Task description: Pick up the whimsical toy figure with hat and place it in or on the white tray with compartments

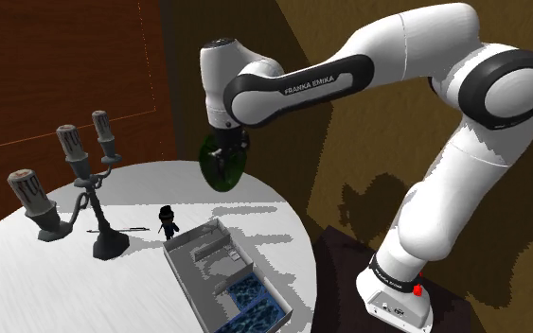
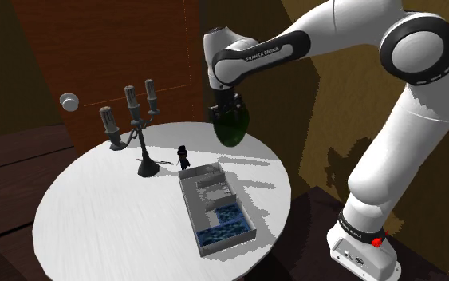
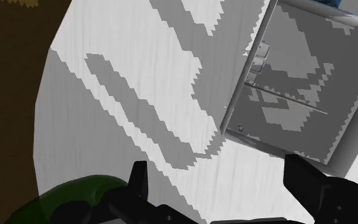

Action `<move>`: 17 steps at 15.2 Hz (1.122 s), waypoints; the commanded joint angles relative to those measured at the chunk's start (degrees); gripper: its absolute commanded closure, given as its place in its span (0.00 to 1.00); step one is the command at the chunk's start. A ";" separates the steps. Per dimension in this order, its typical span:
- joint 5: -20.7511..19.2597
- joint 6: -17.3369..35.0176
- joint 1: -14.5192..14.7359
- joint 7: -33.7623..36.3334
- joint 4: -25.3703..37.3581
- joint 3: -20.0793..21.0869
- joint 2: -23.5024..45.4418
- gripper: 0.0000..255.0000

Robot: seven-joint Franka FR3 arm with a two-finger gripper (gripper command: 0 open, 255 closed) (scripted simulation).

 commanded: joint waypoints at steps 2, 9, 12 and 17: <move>-3.00 0.18 1.13 2.76 5.33 1.57 7.20 0.00; -10.33 -2.94 6.51 7.88 21.29 2.95 24.33 0.00; -13.08 -5.33 9.76 9.00 29.72 2.69 31.96 0.00; -16.64 -10.69 15.98 9.00 46.47 1.48 45.09 0.00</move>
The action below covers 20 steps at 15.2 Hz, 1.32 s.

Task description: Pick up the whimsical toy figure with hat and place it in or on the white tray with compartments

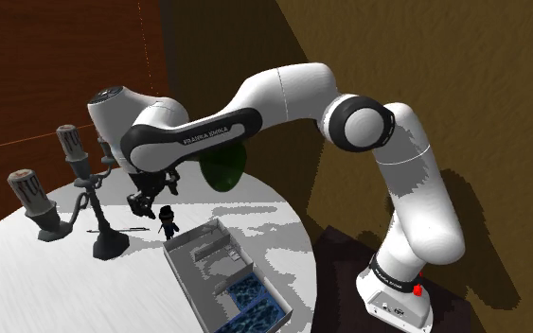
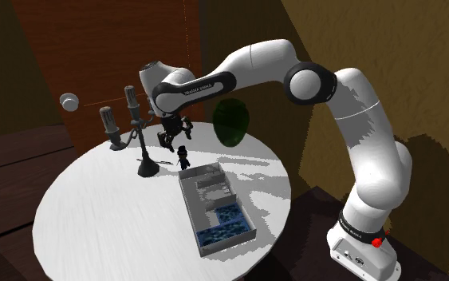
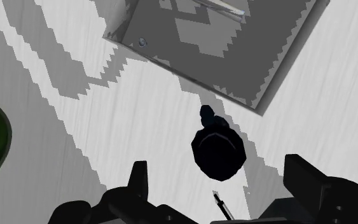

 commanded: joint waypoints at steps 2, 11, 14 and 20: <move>-0.86 0.39 1.05 0.18 2.30 -0.47 3.00 0.00; -1.32 4.34 0.15 0.79 -1.51 -0.75 3.29 0.00; -1.32 4.34 0.15 0.79 -1.51 -0.75 3.29 0.00; -1.32 4.34 0.15 0.79 -1.51 -0.75 3.29 1.00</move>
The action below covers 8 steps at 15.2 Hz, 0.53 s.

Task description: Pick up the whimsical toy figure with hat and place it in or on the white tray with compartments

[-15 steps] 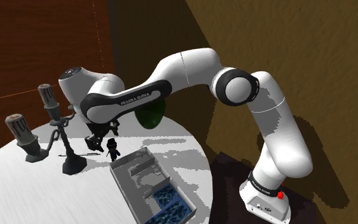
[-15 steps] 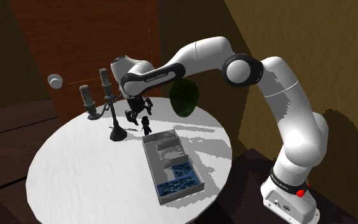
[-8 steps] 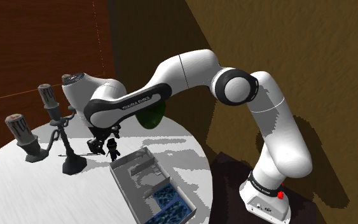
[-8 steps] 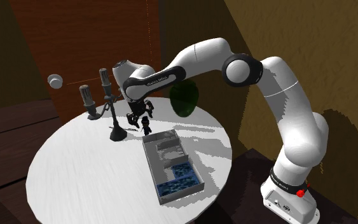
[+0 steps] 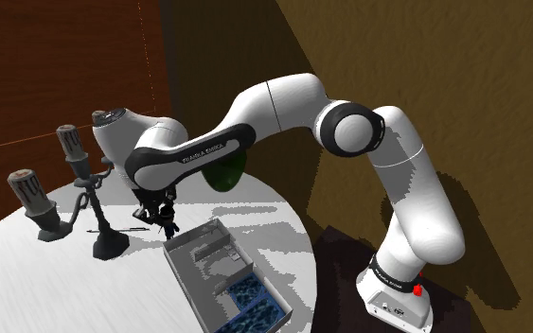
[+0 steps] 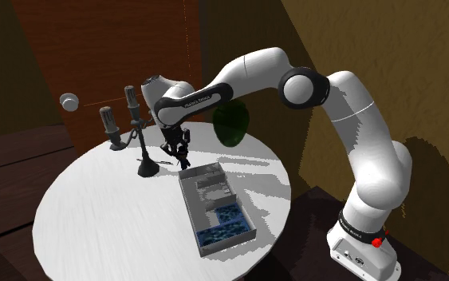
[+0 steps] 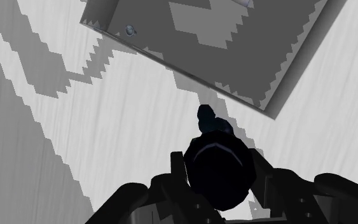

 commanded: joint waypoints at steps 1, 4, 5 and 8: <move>0.02 0.01 0.01 0.00 -0.01 0.02 0.01 1.00; 0.02 0.02 0.00 0.01 -0.06 0.02 -0.03 1.00; 0.01 0.01 0.01 0.00 -0.01 0.02 0.02 1.00; 0.35 -1.74 0.07 -0.47 1.10 0.21 -0.73 1.00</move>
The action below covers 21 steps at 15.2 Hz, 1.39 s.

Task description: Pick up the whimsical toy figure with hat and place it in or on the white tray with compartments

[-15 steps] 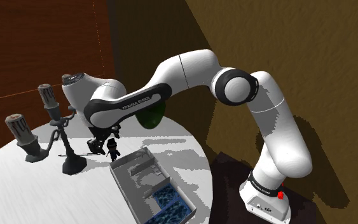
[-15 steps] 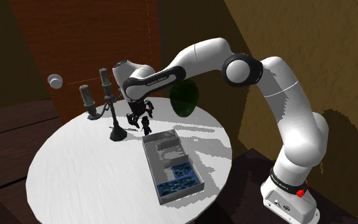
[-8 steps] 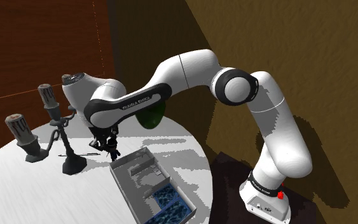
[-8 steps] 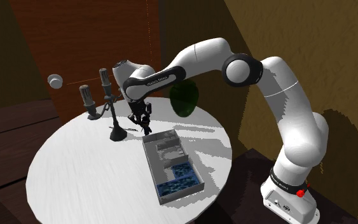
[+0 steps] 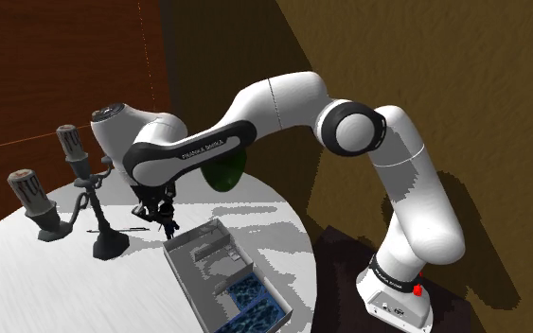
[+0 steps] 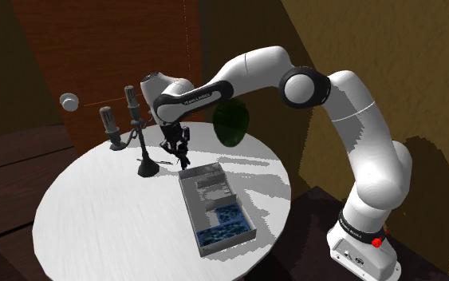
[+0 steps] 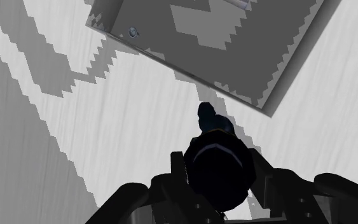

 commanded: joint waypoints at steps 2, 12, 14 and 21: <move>0.32 -1.73 0.05 -0.48 1.13 0.18 -0.71 1.00; 1.10 -8.27 0.74 -2.09 6.64 0.55 -2.10 1.00; 1.18 -9.70 0.97 -2.43 8.05 0.58 -2.19 1.00; 2.00 -12.51 0.97 -2.52 7.99 1.18 -5.12 1.00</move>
